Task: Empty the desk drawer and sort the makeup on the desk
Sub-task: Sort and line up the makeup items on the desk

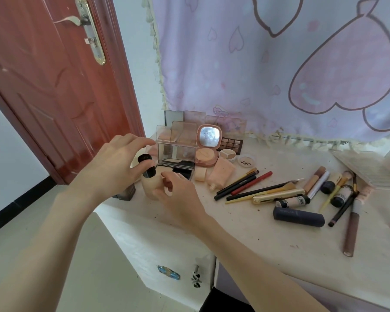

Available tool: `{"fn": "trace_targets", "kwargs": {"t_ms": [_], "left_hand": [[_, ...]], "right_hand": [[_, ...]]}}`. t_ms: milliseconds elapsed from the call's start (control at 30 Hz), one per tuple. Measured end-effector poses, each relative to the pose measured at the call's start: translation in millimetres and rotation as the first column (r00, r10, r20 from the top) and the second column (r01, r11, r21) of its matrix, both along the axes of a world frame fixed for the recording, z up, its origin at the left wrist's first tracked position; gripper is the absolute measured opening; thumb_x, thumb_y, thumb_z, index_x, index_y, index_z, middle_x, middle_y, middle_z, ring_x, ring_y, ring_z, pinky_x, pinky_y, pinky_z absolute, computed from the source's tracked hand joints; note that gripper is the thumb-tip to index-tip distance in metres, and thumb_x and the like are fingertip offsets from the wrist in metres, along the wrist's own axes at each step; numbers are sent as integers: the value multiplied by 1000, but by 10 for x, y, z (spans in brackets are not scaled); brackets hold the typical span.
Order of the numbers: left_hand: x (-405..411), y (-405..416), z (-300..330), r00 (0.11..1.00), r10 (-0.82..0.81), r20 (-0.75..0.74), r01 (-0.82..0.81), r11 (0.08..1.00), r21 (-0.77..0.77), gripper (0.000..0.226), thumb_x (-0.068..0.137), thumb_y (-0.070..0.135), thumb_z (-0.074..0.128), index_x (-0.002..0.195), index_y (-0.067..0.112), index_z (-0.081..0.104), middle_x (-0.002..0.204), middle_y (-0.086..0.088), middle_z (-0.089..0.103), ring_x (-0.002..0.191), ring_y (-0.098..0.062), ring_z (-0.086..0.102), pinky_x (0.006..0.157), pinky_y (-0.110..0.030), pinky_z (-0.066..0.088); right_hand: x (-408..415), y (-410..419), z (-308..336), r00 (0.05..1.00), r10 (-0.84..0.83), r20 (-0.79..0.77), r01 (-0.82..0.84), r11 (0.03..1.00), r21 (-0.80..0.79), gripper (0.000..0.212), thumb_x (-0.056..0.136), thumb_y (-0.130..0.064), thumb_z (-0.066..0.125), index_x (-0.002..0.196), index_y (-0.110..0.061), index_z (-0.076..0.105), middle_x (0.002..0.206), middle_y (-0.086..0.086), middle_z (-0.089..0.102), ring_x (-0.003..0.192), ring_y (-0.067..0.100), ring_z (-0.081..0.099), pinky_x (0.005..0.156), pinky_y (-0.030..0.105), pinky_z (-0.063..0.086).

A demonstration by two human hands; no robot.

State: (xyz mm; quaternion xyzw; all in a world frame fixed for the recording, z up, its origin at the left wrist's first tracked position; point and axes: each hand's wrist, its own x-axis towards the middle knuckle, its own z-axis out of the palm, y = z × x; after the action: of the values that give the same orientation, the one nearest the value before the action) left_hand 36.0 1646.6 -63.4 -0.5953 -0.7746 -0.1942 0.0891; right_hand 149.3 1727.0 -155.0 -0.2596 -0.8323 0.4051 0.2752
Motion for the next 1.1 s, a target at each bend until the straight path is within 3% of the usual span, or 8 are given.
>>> {"fn": "trace_targets", "kwargs": {"t_ms": [133, 333, 533, 633, 733, 800, 900, 1100], "left_hand": [[231, 59, -14, 994, -105, -42, 108, 992, 65, 40, 89, 35, 56, 124, 15, 55, 118, -6, 57, 107, -29, 52, 90, -46, 44], [880, 417, -167, 950, -310, -39, 312, 948, 63, 54, 88, 44, 33, 131, 18, 49, 131, -2, 52, 121, -16, 43, 100, -33, 34], [1712, 1032, -280, 904, -428, -4, 425, 898, -116, 63, 89, 57, 16, 144, 30, 25, 151, 7, 28, 140, -12, 21, 110, -26, 17], [2041, 1381, -306, 889, -448, -97, 385, 845, -371, 52, 99, 44, 21, 148, 31, 6, 155, 12, 5, 143, -11, 3, 112, -32, 12], [2269, 1740, -415, 844, -529, -87, 434, 771, -466, 53, 100, 37, 21, 148, 28, 0, 157, 4, 4, 144, -16, 2, 116, -37, 9], [2378, 1950, -500, 841, -539, -48, 455, 752, -477, 53, 100, 40, 20, 148, 29, 0, 157, 4, 3, 144, -16, -1, 117, -39, 7], [2571, 2175, -574, 834, -552, -8, 485, 739, -468, 53, 100, 42, 20, 148, 28, 4, 157, 5, 1, 144, -15, -3, 117, -37, 3], [2886, 2455, -714, 806, -588, 69, 558, 716, -419, 49, 101, 36, 20, 148, 26, 10, 156, 8, 7, 144, -15, -4, 116, -36, 2]], "right_hand": [[321, 85, 216, 999, -48, 21, 46, 993, 104, 40, 93, -29, 52, 131, -15, 50, 126, 2, 54, 113, 18, 51, 94, 30, 41], [1371, 464, 585, 954, -254, 160, 184, 916, 357, 45, 96, -32, 46, 140, -22, 37, 140, -3, 42, 128, 14, 37, 98, 22, 28], [2447, 894, 687, 792, -502, 347, 318, 825, 467, 50, 97, -36, 43, 143, -20, 33, 149, -1, 34, 136, 17, 30, 110, 29, 25], [2907, 1155, 622, 706, -599, 378, 419, 784, 458, 44, 97, -30, 45, 137, -13, 43, 141, 7, 43, 129, 24, 38, 105, 30, 29], [3294, 1480, 486, 635, -694, 340, 658, 716, 234, 39, 95, -25, 50, 127, -5, 53, 128, 13, 55, 117, 29, 51, 100, 31, 35], [3487, 1687, 366, 590, -762, 267, 803, 587, -99, 33, 91, -21, 57, 116, 0, 58, 119, 14, 58, 94, 29, 63, 97, 38, 45], [3639, 1888, 264, 521, -850, 73, 664, 350, -660, 12, 86, -7, 63, 84, 4, 58, 87, 19, 56, 65, 22, 58, 70, 35, 58], [3636, 2158, 224, 513, -858, 34, 521, 280, -807, 16, 88, -12, 60, 92, 3, 57, 80, 20, 63, 64, 25, 62, 44, 26, 55]]}}
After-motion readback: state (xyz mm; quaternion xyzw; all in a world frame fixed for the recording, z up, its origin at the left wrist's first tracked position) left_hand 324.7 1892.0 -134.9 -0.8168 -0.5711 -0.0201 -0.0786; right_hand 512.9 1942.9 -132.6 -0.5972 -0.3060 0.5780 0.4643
